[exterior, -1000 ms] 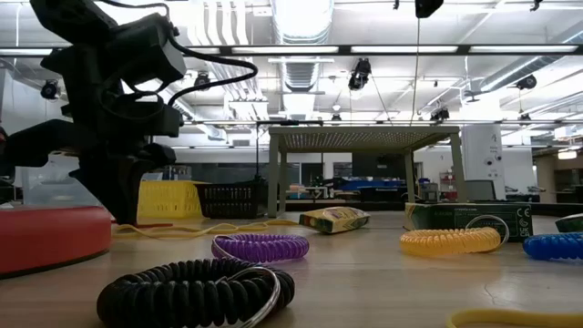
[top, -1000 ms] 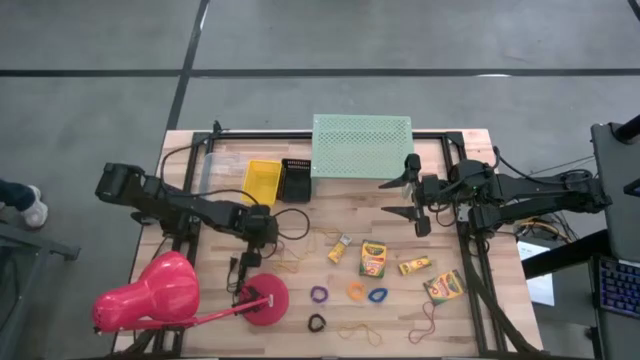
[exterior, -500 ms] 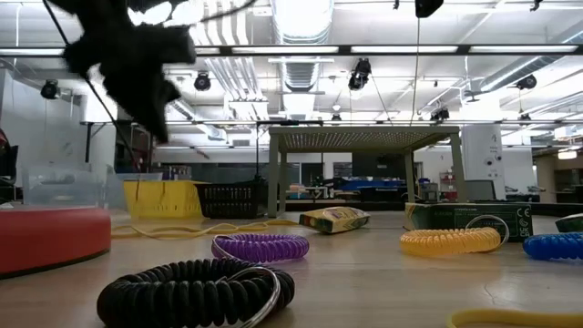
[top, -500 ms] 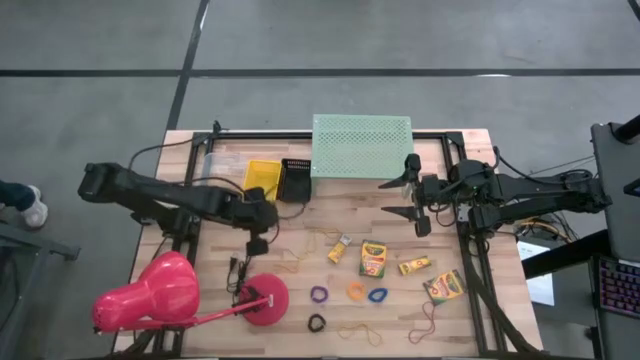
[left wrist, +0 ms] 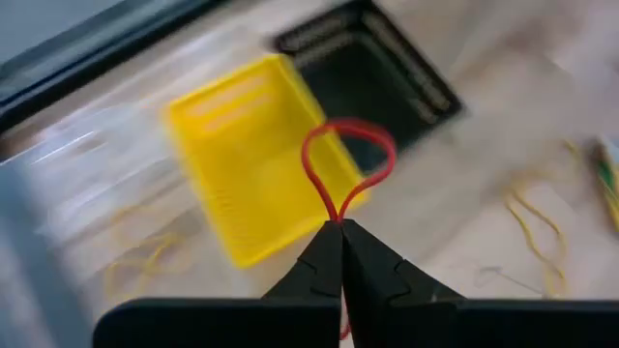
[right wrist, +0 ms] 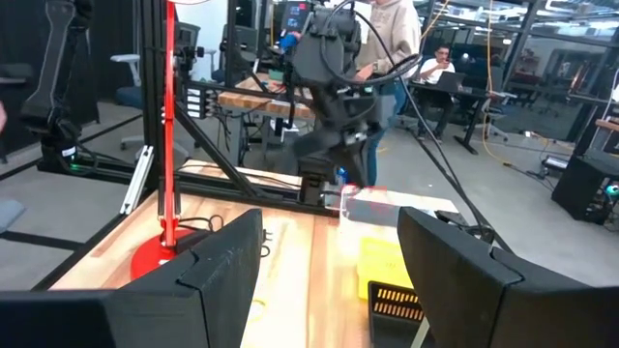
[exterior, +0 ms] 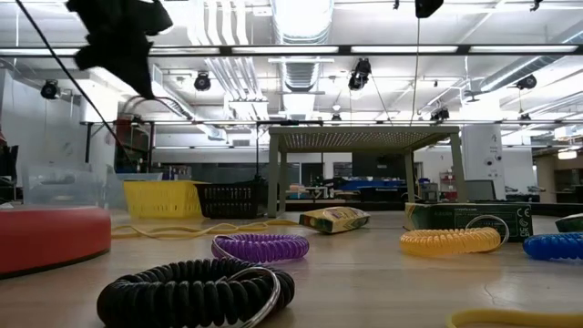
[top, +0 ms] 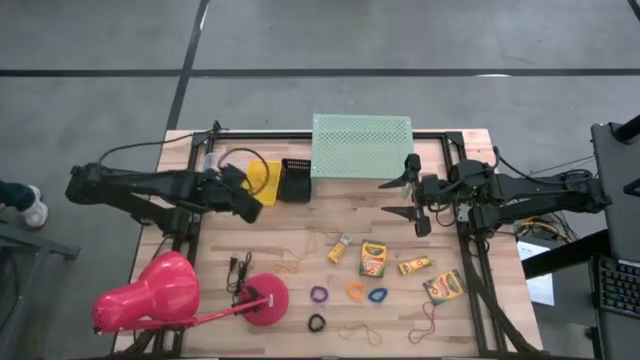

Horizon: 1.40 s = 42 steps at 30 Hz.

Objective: Pick & Place Office Desk Supplies
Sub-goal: Put the red rubber band into the transparent bin

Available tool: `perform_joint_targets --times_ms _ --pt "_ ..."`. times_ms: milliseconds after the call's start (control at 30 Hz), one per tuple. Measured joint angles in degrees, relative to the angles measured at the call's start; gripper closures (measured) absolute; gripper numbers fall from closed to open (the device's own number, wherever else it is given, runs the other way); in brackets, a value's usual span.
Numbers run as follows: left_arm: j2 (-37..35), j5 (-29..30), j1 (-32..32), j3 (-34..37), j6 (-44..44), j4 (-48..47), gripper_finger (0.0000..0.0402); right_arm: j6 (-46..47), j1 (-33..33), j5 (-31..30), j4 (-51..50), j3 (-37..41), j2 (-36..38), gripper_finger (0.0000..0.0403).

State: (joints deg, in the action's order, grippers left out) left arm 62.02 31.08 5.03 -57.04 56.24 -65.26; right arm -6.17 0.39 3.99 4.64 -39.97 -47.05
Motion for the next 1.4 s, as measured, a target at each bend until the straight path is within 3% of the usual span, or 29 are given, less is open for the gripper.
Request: perform_joint_targets --times_ms 133,267,533,900,1100,1400 --pt "-3.3 0.2 -2.2 0.1 12.4 -7.1 0.0400 0.0 0.0 0.0 0.0 0.0 0.0 0.0165" --pt "-5.1 0.1 -5.5 0.4 15.5 -9.7 0.0400 0.0 0.0 0.0 0.0 0.0 0.0 0.0165" --pt "-5.7 -5.7 -20.4 3.6 11.0 -9.0 0.0400 0.0 0.0 0.0 0.1 0.0 0.0 0.0165" --pt "-5.6 -21.0 -43.2 13.8 -2.7 3.2 0.0400 0.0 0.0 0.0 0.1 0.0 0.0 0.0165" --pt "-5.6 -25.9 -48.6 20.7 -5.1 7.4 0.0400 0.0 0.0 0.0 0.1 0.0 0.0 0.0165" --pt "-5.6 -28.1 -49.4 23.7 -5.5 9.1 0.0381 0.0 0.0 0.0 0.1 0.0 0.0 0.0165"
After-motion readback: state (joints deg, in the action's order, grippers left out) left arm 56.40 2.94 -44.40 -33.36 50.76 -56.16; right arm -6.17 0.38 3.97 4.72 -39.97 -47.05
